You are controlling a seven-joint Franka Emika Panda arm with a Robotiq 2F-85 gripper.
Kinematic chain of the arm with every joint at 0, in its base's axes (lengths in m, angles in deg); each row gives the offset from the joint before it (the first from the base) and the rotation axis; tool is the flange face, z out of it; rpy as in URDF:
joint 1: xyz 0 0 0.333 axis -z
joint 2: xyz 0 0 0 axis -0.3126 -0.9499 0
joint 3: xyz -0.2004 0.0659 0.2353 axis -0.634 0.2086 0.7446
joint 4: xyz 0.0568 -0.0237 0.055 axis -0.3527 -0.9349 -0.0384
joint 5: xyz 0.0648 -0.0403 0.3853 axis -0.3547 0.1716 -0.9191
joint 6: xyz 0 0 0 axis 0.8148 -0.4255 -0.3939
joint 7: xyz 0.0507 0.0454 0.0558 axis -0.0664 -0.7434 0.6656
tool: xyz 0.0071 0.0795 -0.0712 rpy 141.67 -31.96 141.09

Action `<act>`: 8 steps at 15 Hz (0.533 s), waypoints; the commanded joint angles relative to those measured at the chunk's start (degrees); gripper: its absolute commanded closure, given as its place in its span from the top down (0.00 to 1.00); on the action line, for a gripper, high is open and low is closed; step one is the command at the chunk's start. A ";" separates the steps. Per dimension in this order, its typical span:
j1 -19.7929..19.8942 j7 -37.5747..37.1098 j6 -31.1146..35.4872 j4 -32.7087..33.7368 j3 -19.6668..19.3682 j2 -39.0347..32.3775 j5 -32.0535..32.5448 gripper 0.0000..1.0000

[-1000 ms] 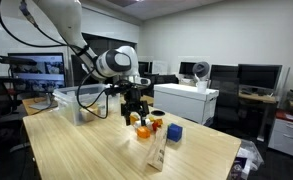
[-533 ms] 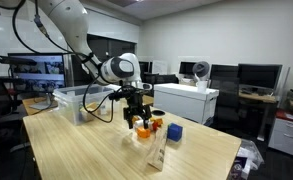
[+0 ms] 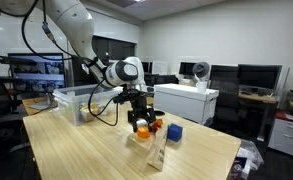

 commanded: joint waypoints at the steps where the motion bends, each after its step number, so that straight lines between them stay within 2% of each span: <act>1: 0.34 -1.28 -1.32 -0.09 -0.23 0.11 -0.55 0.75; 2: 0.42 -1.29 -1.71 -0.22 -0.12 0.35 -0.93 0.73; 7: 0.42 -2.00 -3.98 -0.63 -0.17 2.20 -1.70 0.38; 8: 0.45 -2.08 -4.77 -0.38 -0.21 2.83 -1.74 0.35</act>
